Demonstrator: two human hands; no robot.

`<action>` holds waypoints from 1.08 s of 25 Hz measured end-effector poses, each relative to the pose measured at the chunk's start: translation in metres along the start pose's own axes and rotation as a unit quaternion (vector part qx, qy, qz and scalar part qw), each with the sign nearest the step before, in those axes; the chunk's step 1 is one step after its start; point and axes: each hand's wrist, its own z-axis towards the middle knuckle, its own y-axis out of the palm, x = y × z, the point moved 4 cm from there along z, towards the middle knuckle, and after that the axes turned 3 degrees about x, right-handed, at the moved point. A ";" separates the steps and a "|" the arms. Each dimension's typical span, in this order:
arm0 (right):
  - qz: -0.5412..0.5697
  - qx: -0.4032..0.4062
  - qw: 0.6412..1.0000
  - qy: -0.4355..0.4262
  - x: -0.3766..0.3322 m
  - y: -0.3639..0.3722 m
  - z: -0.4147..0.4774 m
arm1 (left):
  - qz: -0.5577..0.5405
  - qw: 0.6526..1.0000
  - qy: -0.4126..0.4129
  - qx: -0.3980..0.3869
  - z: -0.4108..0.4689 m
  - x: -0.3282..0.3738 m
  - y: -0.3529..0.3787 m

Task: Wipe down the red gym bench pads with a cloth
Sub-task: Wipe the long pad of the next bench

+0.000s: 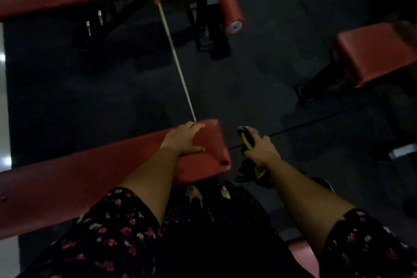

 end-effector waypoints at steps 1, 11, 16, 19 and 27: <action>0.000 -0.006 1.000 -0.003 0.003 0.001 0.000 | 0.004 1.000 0.001 0.003 0.003 0.005 -0.001; 0.071 -0.067 0.995 0.003 0.021 0.039 -0.004 | 0.045 0.999 -0.017 0.003 -0.016 -0.002 0.030; 0.017 -0.015 1.000 0.011 0.007 0.031 -0.002 | 0.065 0.998 -0.009 -0.006 0.002 -0.018 0.001; 0.029 0.027 0.998 0.053 0.002 0.026 0.003 | 0.085 0.996 0.035 -0.003 0.029 -0.024 -0.016; 0.066 0.064 0.980 0.174 -0.025 0.100 -0.014 | 0.142 0.978 0.133 -0.079 0.051 -0.070 0.000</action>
